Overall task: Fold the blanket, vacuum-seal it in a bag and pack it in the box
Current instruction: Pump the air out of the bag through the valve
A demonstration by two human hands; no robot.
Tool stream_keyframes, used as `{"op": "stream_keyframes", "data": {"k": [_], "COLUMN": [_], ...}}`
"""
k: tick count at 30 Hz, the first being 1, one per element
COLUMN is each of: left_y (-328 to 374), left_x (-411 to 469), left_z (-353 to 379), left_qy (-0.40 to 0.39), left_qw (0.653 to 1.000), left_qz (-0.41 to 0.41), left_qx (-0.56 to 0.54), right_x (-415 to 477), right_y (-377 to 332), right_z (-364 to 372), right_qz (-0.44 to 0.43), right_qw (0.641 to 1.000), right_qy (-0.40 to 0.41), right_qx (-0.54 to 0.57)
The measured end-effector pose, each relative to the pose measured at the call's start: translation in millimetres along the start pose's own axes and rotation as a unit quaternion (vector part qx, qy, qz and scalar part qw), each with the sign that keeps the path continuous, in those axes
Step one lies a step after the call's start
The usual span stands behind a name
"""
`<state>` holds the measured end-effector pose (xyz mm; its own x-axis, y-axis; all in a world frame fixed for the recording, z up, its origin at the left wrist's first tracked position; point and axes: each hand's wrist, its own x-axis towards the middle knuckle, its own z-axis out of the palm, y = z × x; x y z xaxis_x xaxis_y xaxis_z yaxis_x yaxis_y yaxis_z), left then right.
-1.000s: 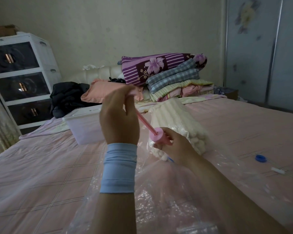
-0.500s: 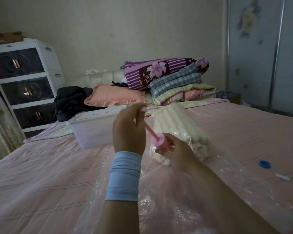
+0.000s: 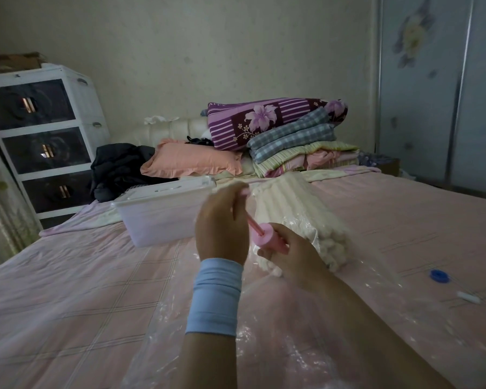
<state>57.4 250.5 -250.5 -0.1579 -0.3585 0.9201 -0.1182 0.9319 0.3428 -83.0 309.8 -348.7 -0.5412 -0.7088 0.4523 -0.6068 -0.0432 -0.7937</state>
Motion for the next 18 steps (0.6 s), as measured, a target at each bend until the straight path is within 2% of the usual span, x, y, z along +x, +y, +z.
{"op": "stream_keyframes", "data": {"k": [3, 5, 6, 8, 10, 11, 12, 14, 16, 18], "left_y": [8, 4, 1, -11, -20, -21, -20, -12, -4, 1], "left_x": [17, 10, 2, -19, -34, -34, -31, -16, 3, 15], "left_z": [-12, -5, 2, 18, 27, 27, 24, 13, 1, -8], "left_qy": [0.145, 0.151, 0.116, -0.029, -0.165, -0.187, -0.174, -0.066, 0.062, 0.136], "left_qw": [0.987, 0.987, 0.992, 0.999, 0.983, 0.978, 0.982, 0.998, 0.994, 0.985], "left_qz": [0.056, 0.055, 0.04, -0.022, -0.083, -0.088, -0.068, 0.02, 0.088, 0.109], "left_qx": [0.025, 0.026, 0.019, 0.002, 0.003, 0.007, 0.008, 0.014, 0.016, 0.012], "right_x": [1, 0, -1, -1, -1, -1, -1, 1, 3, 3], "right_y": [2, 3, 3, 1, -3, -3, -2, 1, 3, 4], "right_z": [-2, -1, 0, 2, 4, 4, 5, 3, 1, 0], "right_qz": [0.004, 0.002, 0.0, -0.003, -0.002, -0.001, -0.004, -0.005, 0.001, 0.004], "right_qw": [1.0, 1.0, 1.0, 1.0, 1.0, 1.0, 1.0, 1.0, 1.0, 1.0], "right_qy": [-0.012, -0.016, -0.014, -0.007, -0.006, -0.006, -0.002, 0.009, 0.009, 0.001], "right_qx": [-0.015, -0.013, -0.01, 0.006, 0.017, 0.02, 0.016, 0.007, 0.005, 0.0]}}
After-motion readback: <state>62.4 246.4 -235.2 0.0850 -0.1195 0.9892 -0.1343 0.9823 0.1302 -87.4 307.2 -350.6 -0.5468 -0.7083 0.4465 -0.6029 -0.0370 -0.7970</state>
